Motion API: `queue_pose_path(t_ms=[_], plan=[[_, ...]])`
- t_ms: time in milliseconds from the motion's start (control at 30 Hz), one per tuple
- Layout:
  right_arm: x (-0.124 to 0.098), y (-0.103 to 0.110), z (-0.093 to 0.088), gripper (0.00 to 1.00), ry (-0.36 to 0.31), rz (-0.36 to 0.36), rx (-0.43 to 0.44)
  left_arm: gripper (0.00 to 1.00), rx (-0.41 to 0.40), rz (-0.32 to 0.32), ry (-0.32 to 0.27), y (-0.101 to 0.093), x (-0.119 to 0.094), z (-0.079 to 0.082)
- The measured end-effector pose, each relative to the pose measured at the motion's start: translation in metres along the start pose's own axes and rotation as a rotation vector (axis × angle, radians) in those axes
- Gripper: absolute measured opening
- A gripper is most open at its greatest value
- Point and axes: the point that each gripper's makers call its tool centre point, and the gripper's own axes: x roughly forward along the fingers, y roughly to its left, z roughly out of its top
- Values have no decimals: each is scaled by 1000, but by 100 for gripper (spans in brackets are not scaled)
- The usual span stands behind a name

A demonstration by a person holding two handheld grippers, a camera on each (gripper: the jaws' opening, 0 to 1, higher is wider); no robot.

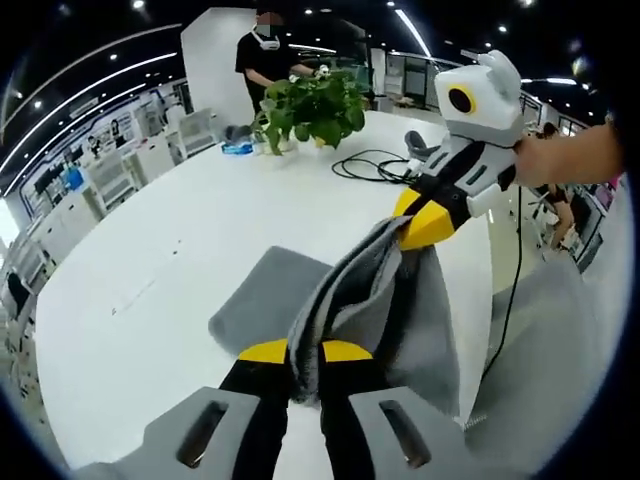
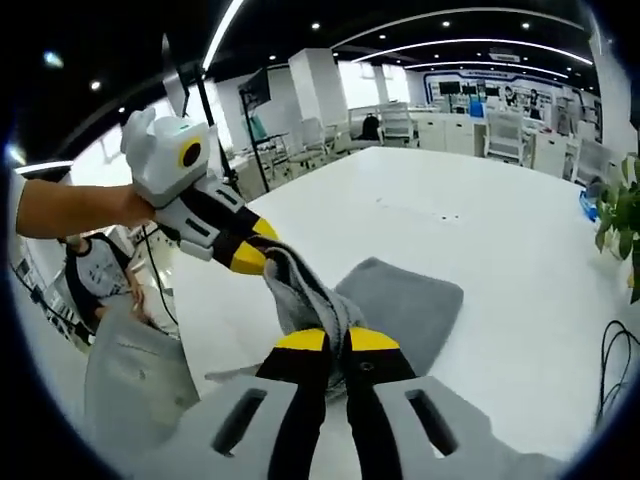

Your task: Fold the towel on the table until its edges align and the towel forms a compact rectangular stack.

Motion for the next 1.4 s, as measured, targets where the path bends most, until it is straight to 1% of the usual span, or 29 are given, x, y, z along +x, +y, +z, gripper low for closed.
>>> queue_pose_path(t_ms=[167, 300, 400, 467, 600, 700, 833, 933, 1033, 1167, 1233, 1267, 1333, 1400], plan=[[6, -12, 6, 4, -7, -27, 35, 10, -11, 2, 1, 13, 13, 6], [14, -21, 10, 4, -7, -43, 52, 10, -44, 3, 1, 23, 23, 5], [20, -27, 12, 4, -4, -56, 40, 10, -70, 7, 5, 29, 29, 3], [26, -32, 13, 4, 0, -68, 18, 10, -78, 10, 6, 33, 33, 1], [41, -50, 14, 4, 12, -90, 4, 10, -112, 14, 7, 42, 42, -3], [52, -62, 12, 5, 26, -110, 6, 10, -133, 11, 11, 47, 48, -6], [63, -75, 9, 5, 47, -132, -8, 10, -139, 14, 19, 54, 61, -11], [71, -83, 4, 5, 68, -149, -2, 10, -130, 19, 29, 59, 72, -16], [78, -90, 1, 5, 81, -154, 7, 10, -155, 15, 43, 61, 81, -22], [88, -103, -9, 5, 114, -170, 15, 11, -178, 14, 53, 66, 94, -28], [93, -108, -11, 5, 120, -175, 15, 11, -201, 10, 66, 67, 99, -31], [90, -107, -11, 5, 126, -178, 7, 11, -205, 11, 68, 68, 102, -32], [96, -110, -17, 5, 140, -182, 4, 12, -218, 10, 74, 69, 107, -35], [96, -111, -19, 6, 143, -183, 7, 12, -225, 10, 81, 70, 110, -37]])
